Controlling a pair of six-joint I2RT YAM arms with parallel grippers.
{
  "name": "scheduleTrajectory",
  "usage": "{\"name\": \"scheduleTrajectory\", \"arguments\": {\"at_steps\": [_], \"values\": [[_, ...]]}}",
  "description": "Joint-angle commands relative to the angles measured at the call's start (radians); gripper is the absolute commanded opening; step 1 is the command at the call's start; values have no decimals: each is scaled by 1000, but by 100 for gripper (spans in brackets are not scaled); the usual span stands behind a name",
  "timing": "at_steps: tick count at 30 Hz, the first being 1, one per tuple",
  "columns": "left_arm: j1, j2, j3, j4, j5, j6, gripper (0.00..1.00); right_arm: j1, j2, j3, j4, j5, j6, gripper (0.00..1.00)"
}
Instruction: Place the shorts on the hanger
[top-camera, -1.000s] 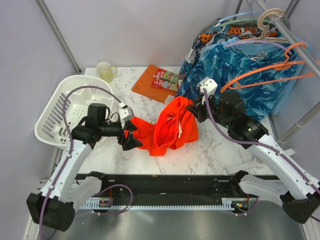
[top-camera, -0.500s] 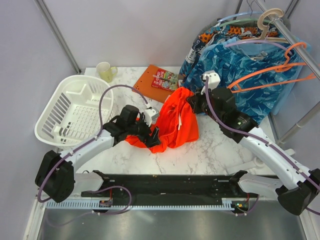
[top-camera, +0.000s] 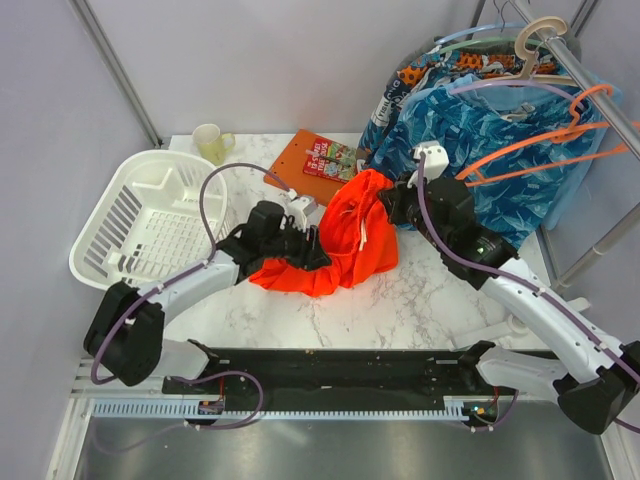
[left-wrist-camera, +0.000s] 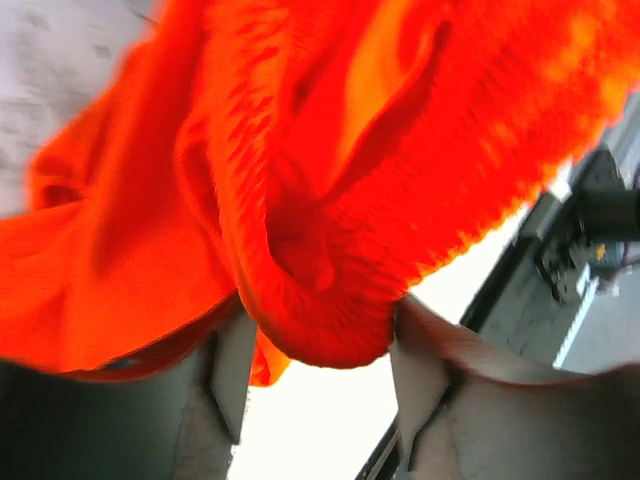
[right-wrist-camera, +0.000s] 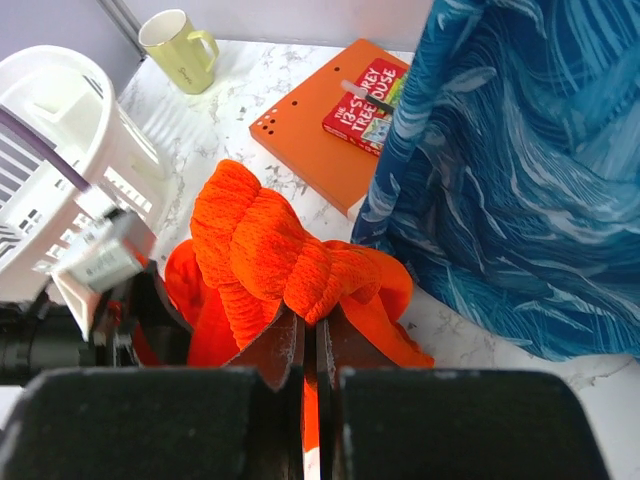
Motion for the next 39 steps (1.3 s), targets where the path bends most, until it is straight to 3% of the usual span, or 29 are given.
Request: {"name": "scheduleTrajectory", "arguments": {"at_steps": [1, 2, 4, 8, 11, 12, 15, 16, 18, 22, 26, 31, 39], "values": [[88, -66, 58, -86, -51, 26, 48, -2, -63, -26, 47, 41, 8, 0], [110, -117, 60, -106, -23, 73, 43, -2, -79, -42, 34, 46, 2, 0], [156, -161, 70, -172, 46, 189, 24, -2, -101, -63, 21, 48, -9, 0], [204, -246, 135, -440, 135, 422, 2, -1, -190, -150, -16, -4, -64, 0], [214, -284, 165, -573, 164, 578, 2, -2, -286, -238, -35, -200, -157, 0], [216, -300, 173, -595, 169, 619, 2, -1, -311, -256, -46, -351, -249, 0], [214, -289, 236, -733, 131, 783, 2, -1, -380, -303, -140, -481, -390, 38], [216, -257, 256, -781, 121, 878, 2, -1, -383, -307, -169, -530, -482, 60], [216, -220, 309, -900, 60, 932, 2, -1, -363, -297, -275, -554, -637, 82], [221, -195, 267, -936, 26, 1032, 2, -2, -197, -237, -462, -596, -884, 97], [221, -151, 242, -930, 60, 992, 2, -2, -61, -206, -531, -691, -998, 98], [221, -125, 213, -898, 75, 946, 2, 6, 69, -194, -537, -781, -959, 97], [221, -120, 207, -884, 69, 940, 2, 27, 232, -198, -431, -779, -886, 79]]}}
